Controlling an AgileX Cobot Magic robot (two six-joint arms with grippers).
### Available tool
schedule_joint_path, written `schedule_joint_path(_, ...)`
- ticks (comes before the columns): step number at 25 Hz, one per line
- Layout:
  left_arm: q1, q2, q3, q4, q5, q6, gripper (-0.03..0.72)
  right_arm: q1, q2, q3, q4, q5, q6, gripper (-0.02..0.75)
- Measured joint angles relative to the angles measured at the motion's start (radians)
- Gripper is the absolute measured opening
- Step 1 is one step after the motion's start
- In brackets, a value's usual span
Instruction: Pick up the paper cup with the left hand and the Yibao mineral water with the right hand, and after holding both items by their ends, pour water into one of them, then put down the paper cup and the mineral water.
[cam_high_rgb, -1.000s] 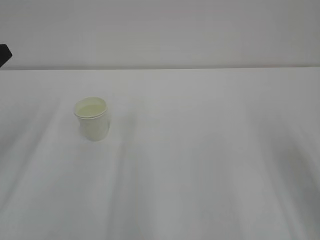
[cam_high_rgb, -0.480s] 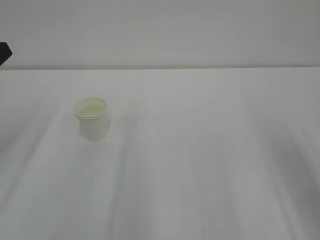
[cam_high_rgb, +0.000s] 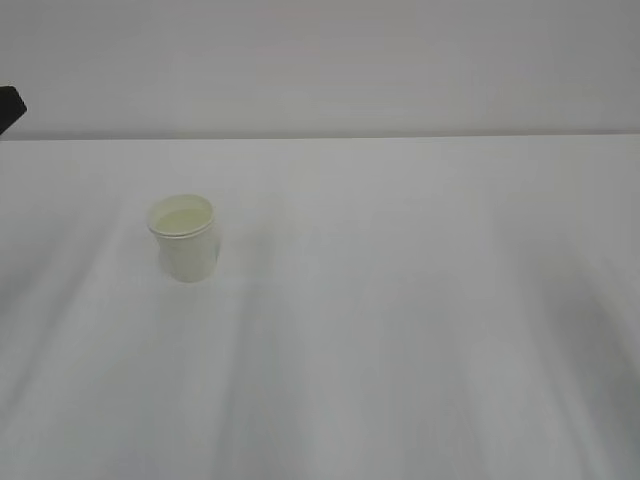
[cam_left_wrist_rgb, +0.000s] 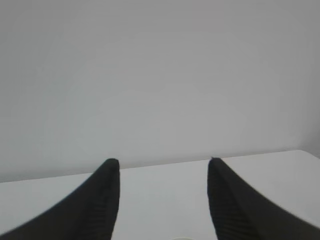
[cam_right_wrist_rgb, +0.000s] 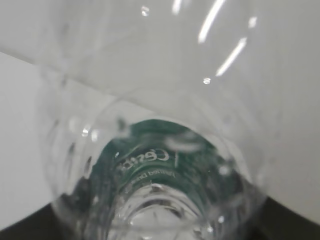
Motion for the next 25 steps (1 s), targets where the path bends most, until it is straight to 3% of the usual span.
schedule_joint_path(25,0.0,0.0,0.0,0.002,0.0,0.0,0.404,0.0,0.0,0.0,0.0,0.002,0.001,0.443)
